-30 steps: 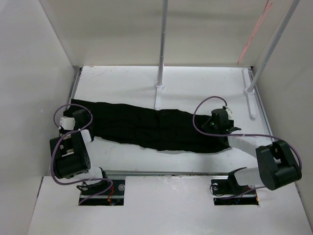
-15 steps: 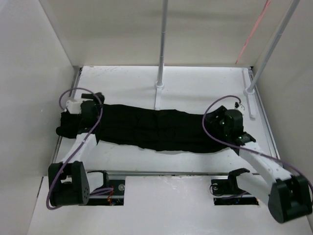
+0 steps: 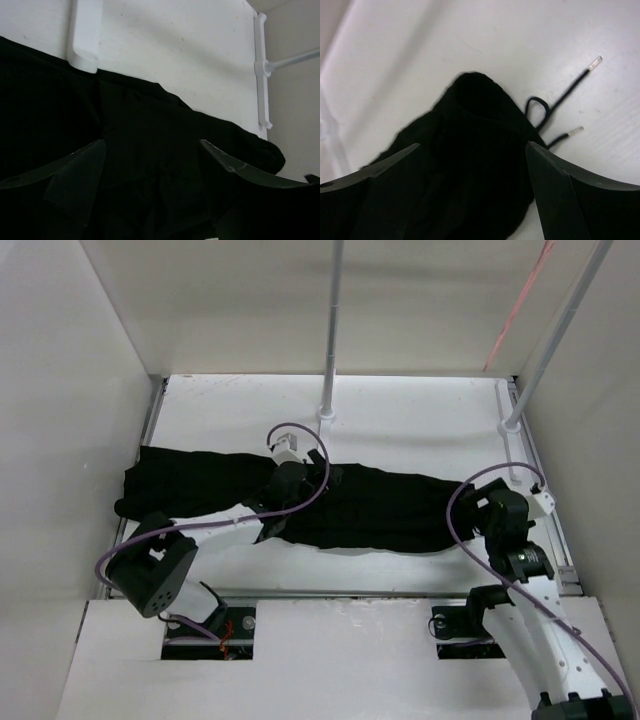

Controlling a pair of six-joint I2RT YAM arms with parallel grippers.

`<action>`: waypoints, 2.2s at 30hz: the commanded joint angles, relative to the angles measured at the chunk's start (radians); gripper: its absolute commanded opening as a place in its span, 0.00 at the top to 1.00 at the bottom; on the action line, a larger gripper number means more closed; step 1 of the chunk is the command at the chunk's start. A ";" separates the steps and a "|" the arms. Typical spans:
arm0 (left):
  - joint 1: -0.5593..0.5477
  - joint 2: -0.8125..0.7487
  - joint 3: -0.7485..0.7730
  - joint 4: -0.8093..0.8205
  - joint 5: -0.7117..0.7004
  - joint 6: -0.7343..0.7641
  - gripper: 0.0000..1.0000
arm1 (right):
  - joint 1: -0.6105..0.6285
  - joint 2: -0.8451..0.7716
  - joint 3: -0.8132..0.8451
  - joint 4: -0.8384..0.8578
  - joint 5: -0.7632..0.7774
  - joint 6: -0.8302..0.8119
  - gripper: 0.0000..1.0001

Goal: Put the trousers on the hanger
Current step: Fold the trousers

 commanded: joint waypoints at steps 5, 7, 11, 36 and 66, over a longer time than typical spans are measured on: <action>-0.042 -0.058 -0.058 0.115 0.058 0.034 0.28 | -0.077 0.097 -0.053 -0.030 -0.079 0.056 0.08; -0.047 -0.061 -0.066 0.121 0.065 0.034 0.28 | -0.103 0.094 -0.064 -0.024 -0.094 0.070 0.06; -0.048 -0.058 -0.069 0.129 0.088 0.034 0.28 | -0.162 0.113 -0.088 -0.003 -0.121 0.094 0.06; -0.039 -0.108 -0.045 0.080 0.102 0.029 0.28 | -0.196 0.191 -0.066 0.235 -0.075 0.114 0.88; 0.751 -0.811 0.050 -0.718 0.093 0.046 0.26 | 0.619 0.414 0.746 0.140 0.214 -0.268 0.87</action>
